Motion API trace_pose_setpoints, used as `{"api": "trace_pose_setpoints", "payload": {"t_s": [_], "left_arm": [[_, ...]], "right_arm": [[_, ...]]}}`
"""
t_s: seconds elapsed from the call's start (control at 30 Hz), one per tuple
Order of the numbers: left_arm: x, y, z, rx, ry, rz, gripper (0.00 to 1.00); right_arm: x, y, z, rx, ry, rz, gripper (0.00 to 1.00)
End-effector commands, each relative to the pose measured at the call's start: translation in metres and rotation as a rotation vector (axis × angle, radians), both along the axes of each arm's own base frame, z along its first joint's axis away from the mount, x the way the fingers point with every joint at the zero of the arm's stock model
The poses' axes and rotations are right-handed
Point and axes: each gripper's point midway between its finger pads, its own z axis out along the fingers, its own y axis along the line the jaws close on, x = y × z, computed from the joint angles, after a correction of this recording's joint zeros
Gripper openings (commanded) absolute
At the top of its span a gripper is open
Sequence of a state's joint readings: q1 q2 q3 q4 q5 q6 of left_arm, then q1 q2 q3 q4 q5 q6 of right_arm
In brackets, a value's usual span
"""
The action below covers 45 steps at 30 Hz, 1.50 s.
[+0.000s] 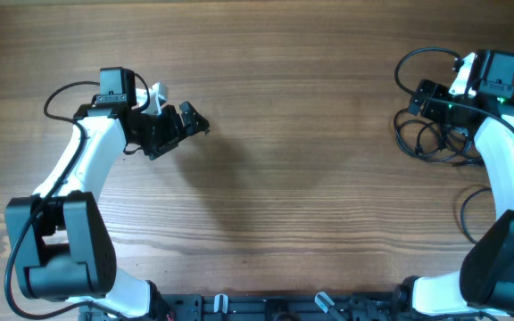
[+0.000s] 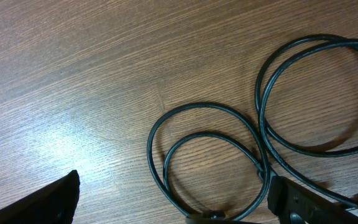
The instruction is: Untangle cables
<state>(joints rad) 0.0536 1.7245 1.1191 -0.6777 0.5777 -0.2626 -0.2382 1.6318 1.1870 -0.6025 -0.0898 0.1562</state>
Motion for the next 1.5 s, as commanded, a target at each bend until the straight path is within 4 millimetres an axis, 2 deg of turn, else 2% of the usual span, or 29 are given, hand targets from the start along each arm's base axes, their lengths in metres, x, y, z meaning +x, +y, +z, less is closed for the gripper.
{"api": "trace_pose_setpoints", "payload": {"t_s": [0.0, 0.07, 0.2, 0.33, 0.37, 0.5, 0.53, 0.57, 0.67, 0.7, 0.87, 0.93, 1.0, 1.07, 1.13, 1.27, 1.33, 1.4, 1.47], "left_arm": [[-0.002, -0.003, 0.004, -0.008, -0.022, -0.026, 1.0], [-0.002, -0.003, 0.004, -0.008, -0.022, -0.026, 1.0], [-0.002, -0.003, 0.004, -0.008, -0.022, -0.026, 1.0], [-0.002, -0.003, 0.004, -0.009, -0.022, -0.027, 1.0], [-0.001, -0.003, 0.004, -0.008, -0.022, -0.026, 1.0], [-0.002, -0.003, 0.004, -0.009, -0.022, -0.027, 1.0], [-0.002, -0.003, 0.004, -0.008, -0.022, -0.027, 1.0], [-0.002, -0.003, 0.004, -0.008, -0.022, -0.026, 1.0], [-0.002, -0.003, 0.004, -0.008, -0.022, -0.026, 1.0], [-0.002, -0.003, 0.004, -0.008, -0.022, -0.026, 1.0], [-0.002, -0.003, 0.004, -0.008, -0.022, -0.026, 1.0], [-0.002, -0.003, 0.004, -0.008, -0.022, -0.026, 1.0], [-0.002, -0.003, 0.004, -0.009, -0.022, -0.027, 1.0], [-0.002, -0.003, 0.004, -0.008, -0.022, -0.026, 1.0], [-0.002, -0.003, 0.004, -0.008, -0.022, -0.026, 1.0], [-0.002, -0.003, 0.004, -0.009, -0.022, -0.027, 1.0], [-0.002, -0.003, 0.004, -0.008, -0.022, -0.026, 1.0], [-0.002, -0.003, 0.004, -0.008, -0.022, -0.026, 1.0], [-0.002, -0.003, 0.004, -0.008, -0.022, -0.026, 1.0]], "right_arm": [[0.001, 0.003, 0.001, 0.017, -0.01, 0.003, 1.0], [0.002, 0.005, 0.01, 0.011, -0.032, 0.009, 1.0], [0.001, 0.019, 0.047, -0.01, -0.126, 0.042, 1.0], [-0.004, 0.051, 0.094, -0.027, -0.248, 0.121, 1.0], [-0.007, 0.066, 0.11, -0.029, -0.292, 0.158, 1.0], [-0.021, 0.1, 0.149, -0.03, -0.399, 0.243, 1.0], [-0.029, 0.109, 0.164, -0.029, -0.443, 0.268, 1.0], [-0.042, 0.117, 0.188, -0.031, -0.513, 0.288, 1.0], [-0.063, 0.116, 0.222, -0.041, -0.616, 0.288, 1.0], [-0.077, 0.115, 0.24, -0.047, -0.675, 0.286, 1.0], [-0.133, 0.113, 0.297, -0.066, -0.881, 0.28, 1.0], [-0.152, 0.113, 0.31, -0.07, -0.935, 0.282, 1.0], [-0.166, 0.114, 0.309, -0.065, -0.938, 0.292, 1.0], [-0.178, 0.117, 0.296, -0.054, -0.889, 0.308, 1.0], [-0.19, 0.119, 0.272, -0.04, -0.793, 0.327, 1.0], [-0.216, 0.117, 0.206, -0.017, -0.495, 0.337, 1.0], [-0.23, 0.116, 0.184, -0.009, -0.382, 0.338, 1.0], [-0.24, 0.115, 0.172, -0.005, -0.32, 0.339, 1.0], [-0.241, 0.115, 0.171, -0.004, -0.313, 0.339, 1.0]]}}
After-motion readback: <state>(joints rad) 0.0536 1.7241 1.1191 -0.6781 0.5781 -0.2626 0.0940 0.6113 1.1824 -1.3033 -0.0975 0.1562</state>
